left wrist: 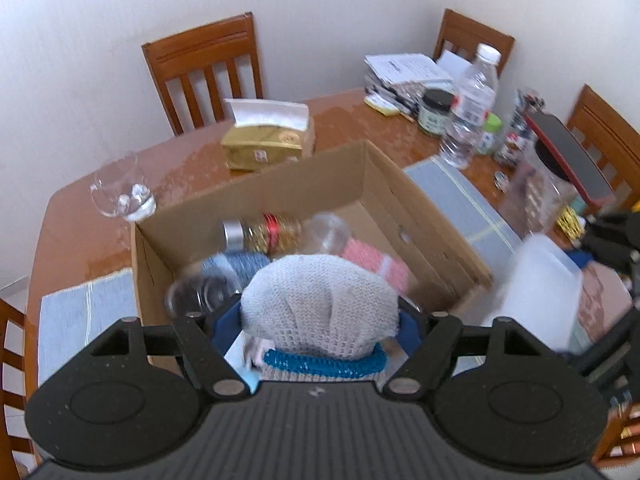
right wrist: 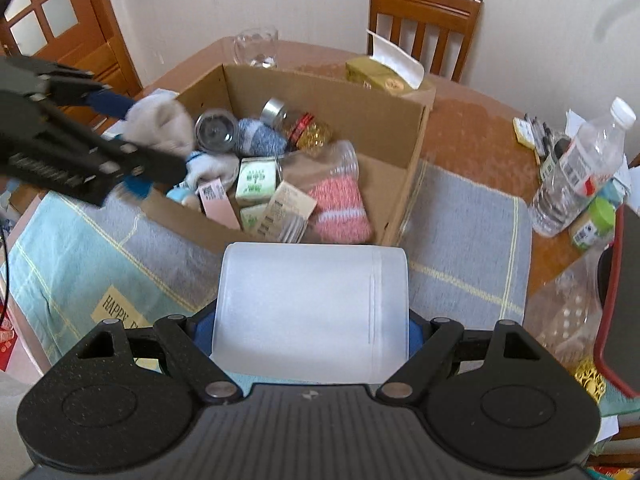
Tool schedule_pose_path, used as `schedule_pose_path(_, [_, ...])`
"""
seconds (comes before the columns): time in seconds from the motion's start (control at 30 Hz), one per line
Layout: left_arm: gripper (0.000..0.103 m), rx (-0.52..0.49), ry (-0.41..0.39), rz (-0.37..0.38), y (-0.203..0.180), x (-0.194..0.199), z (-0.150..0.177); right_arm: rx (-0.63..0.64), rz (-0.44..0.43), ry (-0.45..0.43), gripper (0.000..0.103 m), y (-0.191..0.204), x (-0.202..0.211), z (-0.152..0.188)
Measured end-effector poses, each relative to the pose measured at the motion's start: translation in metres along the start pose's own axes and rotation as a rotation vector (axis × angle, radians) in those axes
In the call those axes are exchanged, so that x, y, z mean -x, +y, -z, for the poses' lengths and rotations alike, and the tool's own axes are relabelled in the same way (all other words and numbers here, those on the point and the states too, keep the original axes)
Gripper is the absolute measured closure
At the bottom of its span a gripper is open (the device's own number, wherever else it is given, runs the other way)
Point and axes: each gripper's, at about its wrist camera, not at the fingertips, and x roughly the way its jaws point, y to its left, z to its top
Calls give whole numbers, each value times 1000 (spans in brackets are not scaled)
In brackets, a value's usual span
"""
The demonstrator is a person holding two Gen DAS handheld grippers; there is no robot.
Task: Organize objects
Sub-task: 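Carry the knit cap and white container into the box and release both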
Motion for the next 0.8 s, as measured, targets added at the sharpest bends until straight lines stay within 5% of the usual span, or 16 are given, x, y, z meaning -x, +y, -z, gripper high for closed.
schedule_pose_path(0.07, [4, 11, -6, -47, 2, -7, -4, 1, 2, 0, 16, -2, 0, -3])
schedule_pose_path(0.1, [3, 13, -19, -70, 3, -8, -4, 3, 3, 3, 16, -3, -2, -5])
schedule_pose_path(0.6, [2, 169, -32, -74, 22, -2, 30, 18, 2, -5, 16, -7, -16, -36])
schedule_pose_path(0.8, [2, 209, -56, -169, 30, 6, 49, 35, -2, -17, 16, -5, -23, -57])
